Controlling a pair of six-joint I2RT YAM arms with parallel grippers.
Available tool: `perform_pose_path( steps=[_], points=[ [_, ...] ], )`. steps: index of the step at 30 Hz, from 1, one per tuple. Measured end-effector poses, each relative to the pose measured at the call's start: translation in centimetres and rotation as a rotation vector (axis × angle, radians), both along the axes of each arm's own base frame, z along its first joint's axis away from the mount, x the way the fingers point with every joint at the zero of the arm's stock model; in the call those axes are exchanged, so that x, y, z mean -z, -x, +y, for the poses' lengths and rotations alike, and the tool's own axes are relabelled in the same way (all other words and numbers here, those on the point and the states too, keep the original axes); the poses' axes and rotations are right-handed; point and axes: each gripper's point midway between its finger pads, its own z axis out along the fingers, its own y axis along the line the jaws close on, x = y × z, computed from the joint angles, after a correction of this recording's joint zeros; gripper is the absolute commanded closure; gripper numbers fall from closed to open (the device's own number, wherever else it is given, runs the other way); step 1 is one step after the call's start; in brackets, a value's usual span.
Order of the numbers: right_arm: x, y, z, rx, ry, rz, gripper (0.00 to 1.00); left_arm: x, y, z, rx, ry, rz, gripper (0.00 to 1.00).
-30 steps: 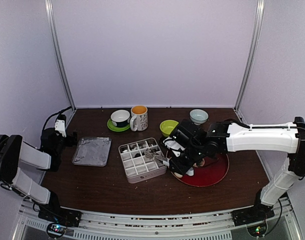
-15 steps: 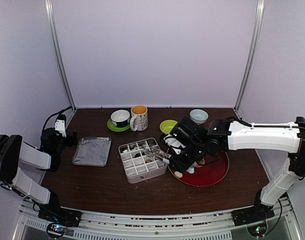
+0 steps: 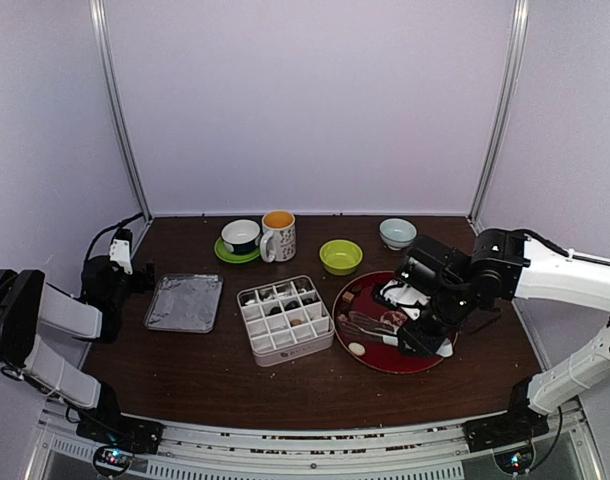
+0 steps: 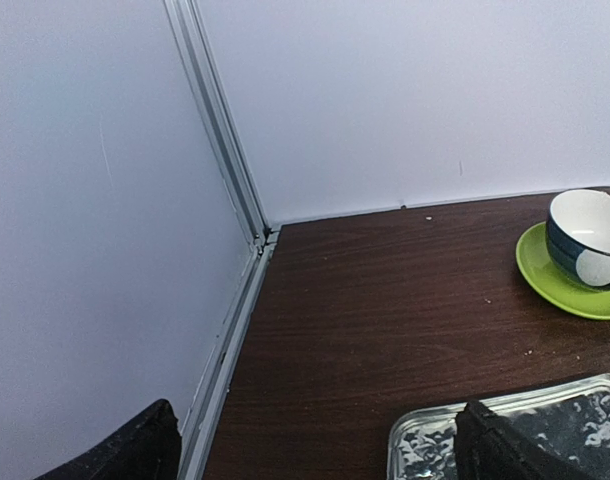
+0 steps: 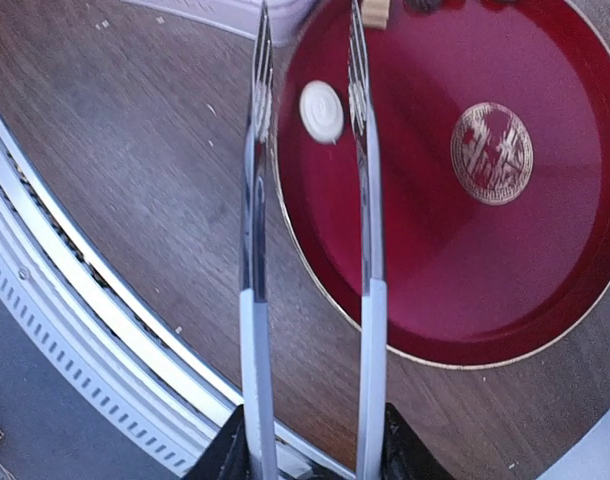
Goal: Pack the chocolate
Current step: Pick up the fake chocolate from the plate.
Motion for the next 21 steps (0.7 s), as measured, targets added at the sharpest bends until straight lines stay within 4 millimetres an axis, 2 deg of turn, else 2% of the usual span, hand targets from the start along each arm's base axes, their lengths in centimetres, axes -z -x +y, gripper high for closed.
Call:
perform_pose_path(
  steps=[2,6,14,21],
  points=[
    [1.0,0.6,-1.4,0.009,0.053,0.036,0.62,0.0,0.0,0.0,0.0,0.0,0.0,0.02],
    [2.0,1.1,-2.7,0.023,0.105,0.072,0.62,0.0,0.0,0.0,0.0,0.0,0.0,0.02],
    [3.5,1.3,-2.6,0.038,0.135,0.116,0.62,0.0,0.0,0.0,0.0,0.0,0.0,0.02],
    [4.7,1.3,-1.8,0.03,0.143,0.151,0.62,0.0,0.0,0.0,0.0,0.0,0.0,0.02]
  ],
)
